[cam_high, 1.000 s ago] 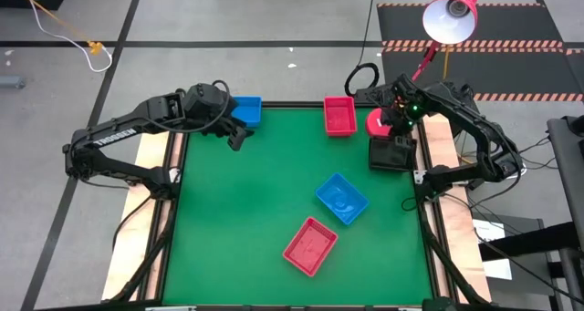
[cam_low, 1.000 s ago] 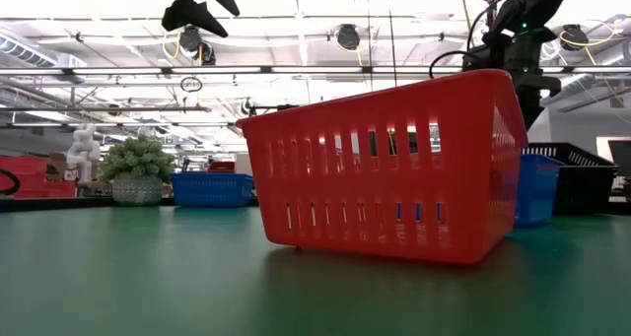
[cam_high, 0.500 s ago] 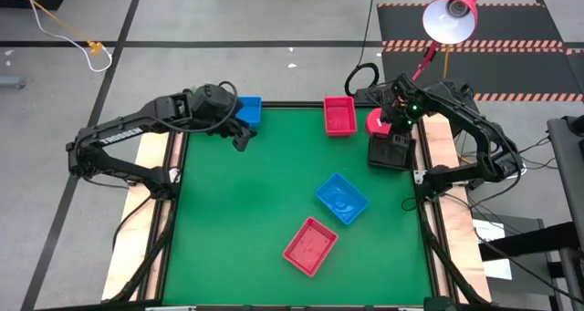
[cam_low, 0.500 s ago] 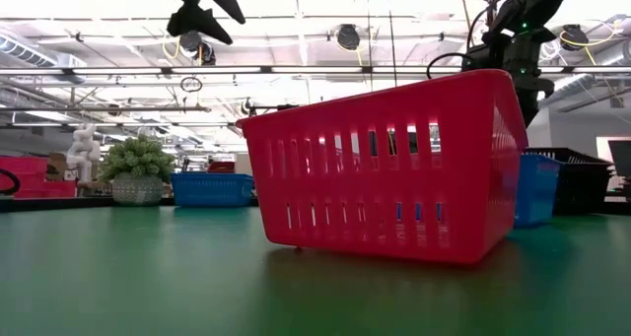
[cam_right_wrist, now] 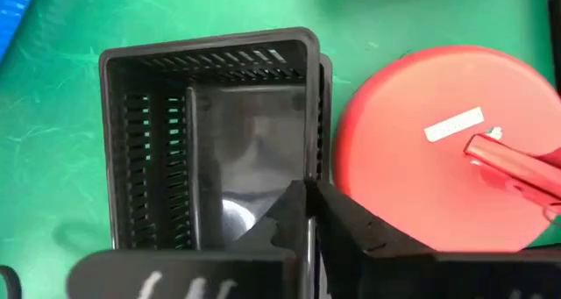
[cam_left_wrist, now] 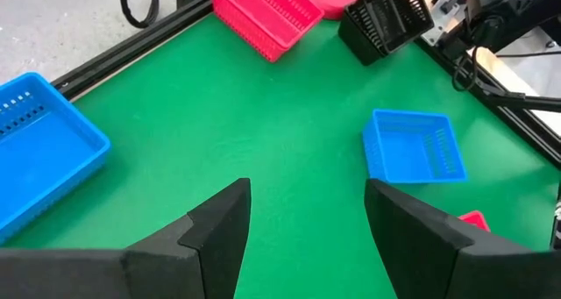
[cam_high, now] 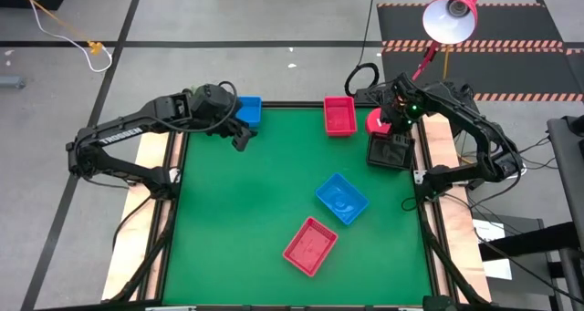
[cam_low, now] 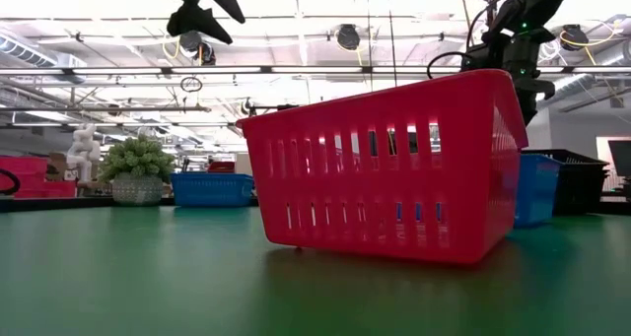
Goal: Stack baskets by color
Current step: Stack the left black bin on top of the stacked black bins
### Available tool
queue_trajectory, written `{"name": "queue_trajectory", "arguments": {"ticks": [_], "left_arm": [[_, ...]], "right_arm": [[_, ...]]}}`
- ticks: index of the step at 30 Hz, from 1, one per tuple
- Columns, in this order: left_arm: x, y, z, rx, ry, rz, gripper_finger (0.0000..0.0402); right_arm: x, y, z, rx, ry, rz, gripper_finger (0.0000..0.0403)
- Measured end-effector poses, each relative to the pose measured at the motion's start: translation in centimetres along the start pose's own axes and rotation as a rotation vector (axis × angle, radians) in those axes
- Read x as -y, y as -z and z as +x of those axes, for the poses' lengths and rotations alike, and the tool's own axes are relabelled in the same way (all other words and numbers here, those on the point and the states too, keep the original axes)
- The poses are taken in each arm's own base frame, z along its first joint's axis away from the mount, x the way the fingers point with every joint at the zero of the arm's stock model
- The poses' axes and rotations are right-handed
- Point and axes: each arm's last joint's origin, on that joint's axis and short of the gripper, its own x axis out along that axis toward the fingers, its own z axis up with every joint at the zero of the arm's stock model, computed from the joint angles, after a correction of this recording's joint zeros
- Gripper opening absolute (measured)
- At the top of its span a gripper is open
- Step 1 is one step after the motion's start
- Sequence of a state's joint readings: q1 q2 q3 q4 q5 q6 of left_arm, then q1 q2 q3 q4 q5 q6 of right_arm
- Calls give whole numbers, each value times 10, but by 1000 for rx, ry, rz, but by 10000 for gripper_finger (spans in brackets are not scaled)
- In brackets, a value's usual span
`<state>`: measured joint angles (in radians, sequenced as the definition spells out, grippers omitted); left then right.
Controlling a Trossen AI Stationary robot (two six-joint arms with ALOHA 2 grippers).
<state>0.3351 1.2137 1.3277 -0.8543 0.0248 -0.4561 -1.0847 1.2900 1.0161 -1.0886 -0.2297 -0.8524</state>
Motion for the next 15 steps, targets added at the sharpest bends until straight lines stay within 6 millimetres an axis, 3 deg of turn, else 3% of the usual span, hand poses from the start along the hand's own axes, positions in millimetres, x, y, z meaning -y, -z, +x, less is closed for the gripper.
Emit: {"name": "queue_trajectory", "arguments": {"ticks": [15], "left_arm": [[0,0,0,0,0,-18,225]], "right_arm": [[2,-1,0,0,29,132,142]]}}
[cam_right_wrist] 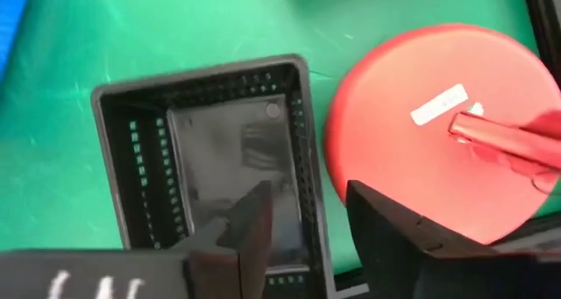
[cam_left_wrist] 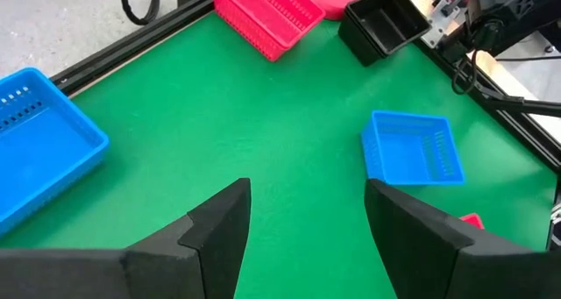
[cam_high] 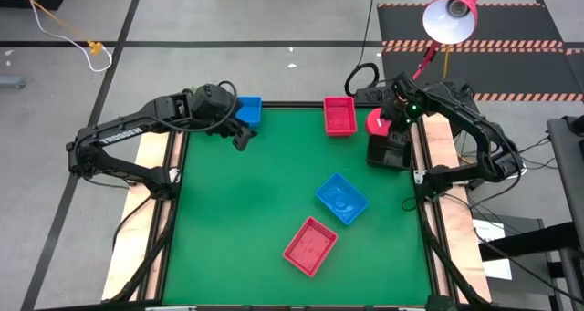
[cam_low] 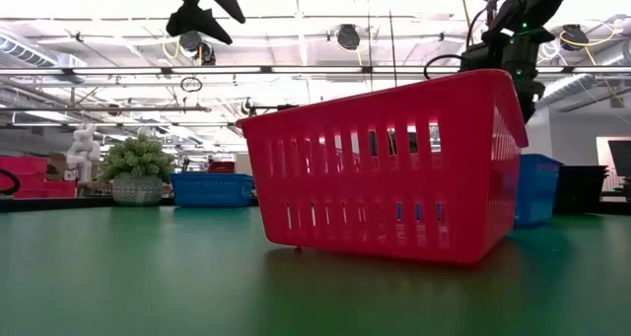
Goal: Stack baskets by color
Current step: Stack the left black bin on top of the stacked black bins
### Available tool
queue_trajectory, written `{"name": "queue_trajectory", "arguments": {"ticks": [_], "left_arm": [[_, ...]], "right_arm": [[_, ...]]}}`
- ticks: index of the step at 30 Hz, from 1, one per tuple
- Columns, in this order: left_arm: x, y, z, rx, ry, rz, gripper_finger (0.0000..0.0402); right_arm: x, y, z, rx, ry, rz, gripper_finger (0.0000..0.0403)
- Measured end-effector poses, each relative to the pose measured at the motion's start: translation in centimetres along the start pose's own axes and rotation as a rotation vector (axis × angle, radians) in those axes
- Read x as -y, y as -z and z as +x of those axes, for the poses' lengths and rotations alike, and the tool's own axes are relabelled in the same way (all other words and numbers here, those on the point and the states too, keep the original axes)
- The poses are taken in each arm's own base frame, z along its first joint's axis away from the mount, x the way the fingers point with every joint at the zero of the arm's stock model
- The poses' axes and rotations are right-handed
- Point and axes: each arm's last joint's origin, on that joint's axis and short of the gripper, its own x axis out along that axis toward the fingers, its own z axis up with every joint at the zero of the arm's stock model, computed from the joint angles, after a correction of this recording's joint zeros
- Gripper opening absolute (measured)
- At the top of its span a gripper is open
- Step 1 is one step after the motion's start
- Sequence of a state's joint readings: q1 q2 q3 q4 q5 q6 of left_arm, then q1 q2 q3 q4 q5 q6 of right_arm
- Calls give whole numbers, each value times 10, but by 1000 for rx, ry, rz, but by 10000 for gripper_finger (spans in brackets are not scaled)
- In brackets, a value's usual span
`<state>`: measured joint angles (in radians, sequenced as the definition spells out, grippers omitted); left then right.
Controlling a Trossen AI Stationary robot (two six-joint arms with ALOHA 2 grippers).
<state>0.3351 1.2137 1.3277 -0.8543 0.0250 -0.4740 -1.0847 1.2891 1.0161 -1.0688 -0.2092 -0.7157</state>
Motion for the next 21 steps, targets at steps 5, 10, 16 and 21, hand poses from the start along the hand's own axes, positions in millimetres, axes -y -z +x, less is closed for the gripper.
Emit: {"name": "queue_trajectory", "arguments": {"ticks": [5,10,16,21], "left_arm": [[0,0,0,-1,1,-3,225],[0,0,0,-1,2,-3,225],[0,-1,1,4,0,21,225],[0,-5,3,43,15,18,225]], "right_arm": [[-5,0,-6,49,-17,111,137],[-22,-8,-15,154,-74,207,111],[-49,-37,-9,223,-87,163,72],[-66,-55,5,179,23,50,30]]}}
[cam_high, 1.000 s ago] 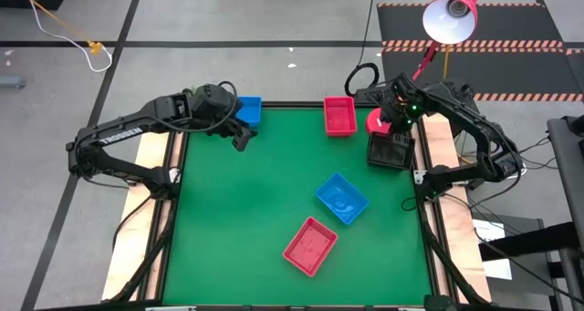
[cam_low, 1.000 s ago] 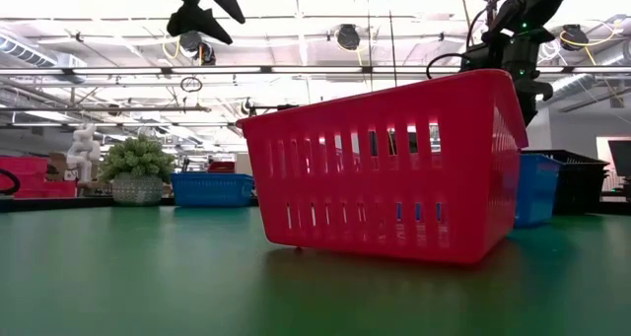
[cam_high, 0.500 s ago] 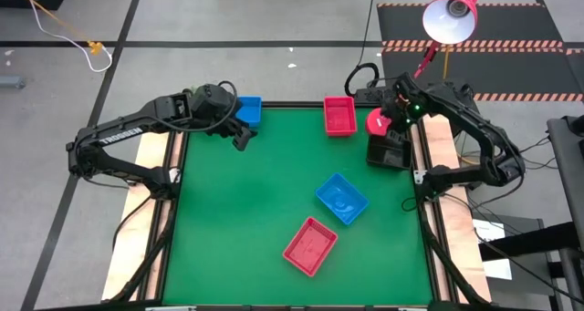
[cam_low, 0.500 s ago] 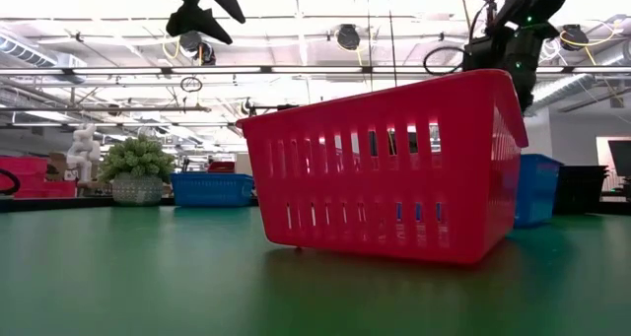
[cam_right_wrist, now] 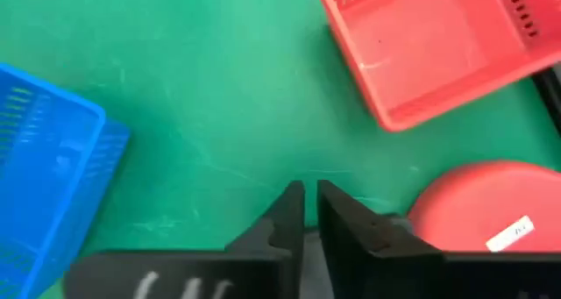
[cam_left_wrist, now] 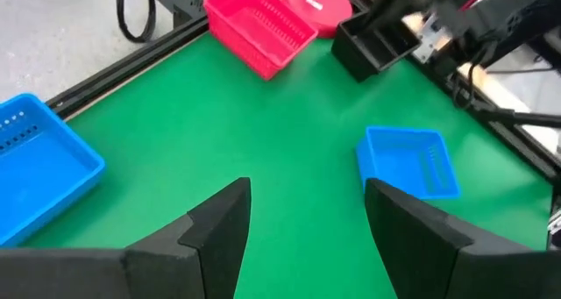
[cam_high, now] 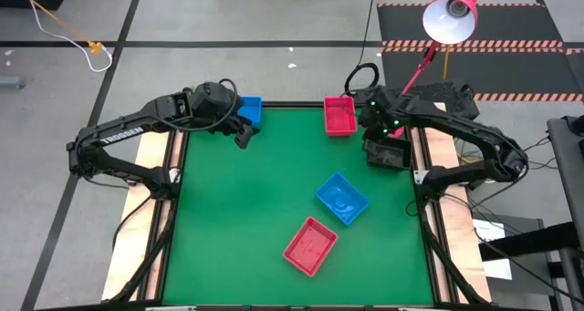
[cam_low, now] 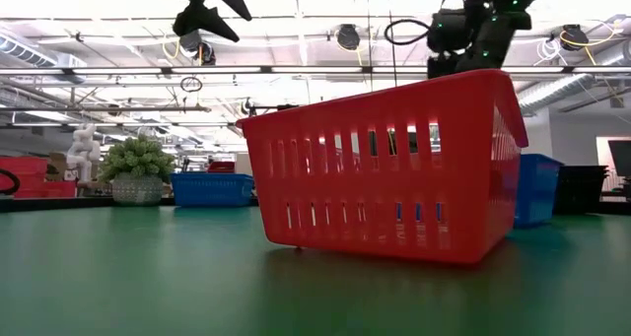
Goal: Stack baskets by color
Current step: Stack the left black bin on top of the stacked black bins
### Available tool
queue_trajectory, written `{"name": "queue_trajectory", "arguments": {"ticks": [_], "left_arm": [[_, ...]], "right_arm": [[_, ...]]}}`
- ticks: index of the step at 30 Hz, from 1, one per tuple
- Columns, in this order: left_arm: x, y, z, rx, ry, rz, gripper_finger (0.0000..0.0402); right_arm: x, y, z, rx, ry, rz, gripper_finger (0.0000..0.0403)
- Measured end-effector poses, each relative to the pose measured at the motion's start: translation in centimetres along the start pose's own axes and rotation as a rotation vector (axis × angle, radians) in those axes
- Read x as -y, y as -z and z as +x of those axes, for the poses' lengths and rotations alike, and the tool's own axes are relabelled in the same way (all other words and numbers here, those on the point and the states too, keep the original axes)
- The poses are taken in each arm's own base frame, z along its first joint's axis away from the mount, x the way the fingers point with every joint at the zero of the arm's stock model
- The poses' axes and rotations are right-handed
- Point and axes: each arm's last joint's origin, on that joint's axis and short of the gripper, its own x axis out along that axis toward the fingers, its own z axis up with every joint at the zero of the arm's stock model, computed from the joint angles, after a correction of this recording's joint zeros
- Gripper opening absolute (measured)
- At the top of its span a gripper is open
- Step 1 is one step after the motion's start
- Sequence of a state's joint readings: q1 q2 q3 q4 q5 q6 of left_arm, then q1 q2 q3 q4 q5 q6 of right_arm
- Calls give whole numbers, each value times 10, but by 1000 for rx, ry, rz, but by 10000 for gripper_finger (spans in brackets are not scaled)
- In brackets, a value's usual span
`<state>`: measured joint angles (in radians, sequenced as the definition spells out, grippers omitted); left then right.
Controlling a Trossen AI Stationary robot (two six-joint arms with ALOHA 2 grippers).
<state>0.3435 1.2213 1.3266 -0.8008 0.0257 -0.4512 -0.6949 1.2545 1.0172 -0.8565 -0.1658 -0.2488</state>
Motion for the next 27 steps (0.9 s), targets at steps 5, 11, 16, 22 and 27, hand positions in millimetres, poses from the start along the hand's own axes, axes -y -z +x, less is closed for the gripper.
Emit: {"name": "queue_trajectory", "arguments": {"ticks": [5,11,16,22,27], "left_arm": [[0,0,0,3,1,-22,225],[2,1,0,0,7,-40,225],[4,2,0,-4,15,-39,225],[6,2,0,-6,18,-39,225],[6,2,0,-5,18,-37,225]], "right_arm": [[-8,-7,22,-72,-32,-38,3],[-6,-7,46,-171,-58,-43,6],[-6,-5,57,-237,-82,-56,1],[-13,-3,57,-273,-119,-71,1],[-19,0,56,-308,-133,-99,1]]}}
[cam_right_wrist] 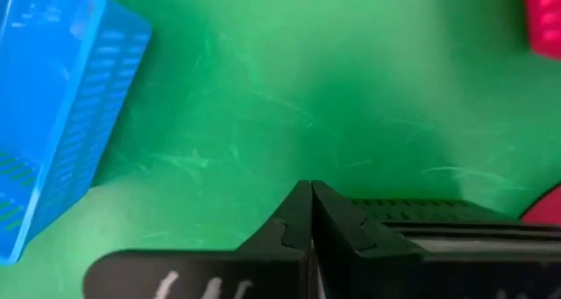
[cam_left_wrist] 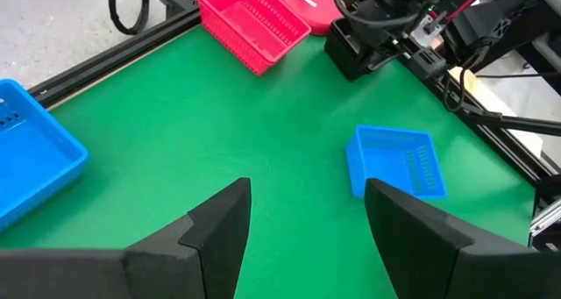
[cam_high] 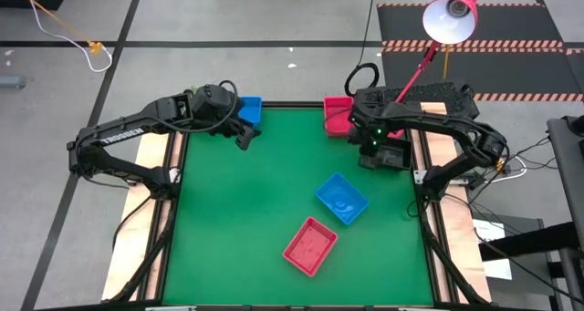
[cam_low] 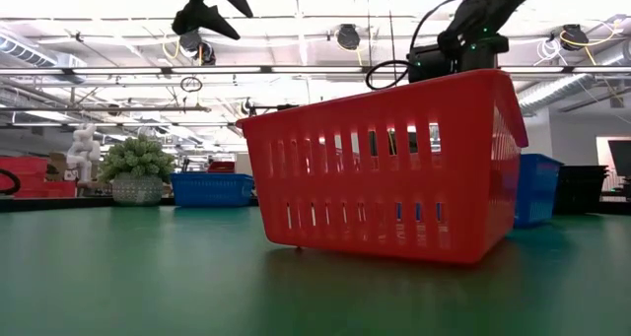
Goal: Stack baskets by color
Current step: Stack the left black bin on top of the stacked black bins, then stack the blue bin on top of the stacked blue bins
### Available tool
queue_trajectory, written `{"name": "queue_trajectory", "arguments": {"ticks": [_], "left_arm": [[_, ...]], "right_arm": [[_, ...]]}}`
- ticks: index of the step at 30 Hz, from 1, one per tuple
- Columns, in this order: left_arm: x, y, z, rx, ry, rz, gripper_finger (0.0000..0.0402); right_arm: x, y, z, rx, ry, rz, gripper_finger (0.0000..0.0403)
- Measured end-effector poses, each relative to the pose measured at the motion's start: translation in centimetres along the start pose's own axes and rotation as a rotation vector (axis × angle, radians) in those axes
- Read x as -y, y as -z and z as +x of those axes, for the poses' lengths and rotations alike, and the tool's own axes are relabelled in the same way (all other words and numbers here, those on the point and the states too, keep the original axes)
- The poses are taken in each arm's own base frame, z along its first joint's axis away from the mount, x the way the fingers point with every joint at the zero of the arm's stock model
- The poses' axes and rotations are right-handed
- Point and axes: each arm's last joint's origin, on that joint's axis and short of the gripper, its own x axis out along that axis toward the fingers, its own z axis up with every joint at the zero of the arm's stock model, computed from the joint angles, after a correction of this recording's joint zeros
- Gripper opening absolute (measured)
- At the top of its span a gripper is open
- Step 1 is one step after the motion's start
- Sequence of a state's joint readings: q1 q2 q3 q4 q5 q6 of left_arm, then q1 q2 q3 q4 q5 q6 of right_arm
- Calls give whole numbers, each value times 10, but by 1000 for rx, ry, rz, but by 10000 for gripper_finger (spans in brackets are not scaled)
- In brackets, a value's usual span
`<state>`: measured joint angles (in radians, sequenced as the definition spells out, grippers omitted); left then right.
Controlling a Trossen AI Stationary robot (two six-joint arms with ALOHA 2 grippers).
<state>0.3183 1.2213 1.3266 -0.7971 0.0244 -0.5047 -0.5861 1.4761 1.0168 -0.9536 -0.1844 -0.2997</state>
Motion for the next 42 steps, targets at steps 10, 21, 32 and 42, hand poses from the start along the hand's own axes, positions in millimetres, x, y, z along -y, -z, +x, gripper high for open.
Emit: {"name": "queue_trajectory", "arguments": {"ticks": [10,21,32,42], "left_arm": [[0,0,0,4,-8,2,225],[0,0,0,4,-8,4,225],[0,0,0,4,-8,29,225],[-1,1,1,-13,-17,36,225]], "right_arm": [[-3,6,0,-67,-21,7,0],[-5,11,-1,-120,-40,18,0],[-10,12,-7,-65,-112,82,0],[-37,12,-30,84,-112,263,0]]}}
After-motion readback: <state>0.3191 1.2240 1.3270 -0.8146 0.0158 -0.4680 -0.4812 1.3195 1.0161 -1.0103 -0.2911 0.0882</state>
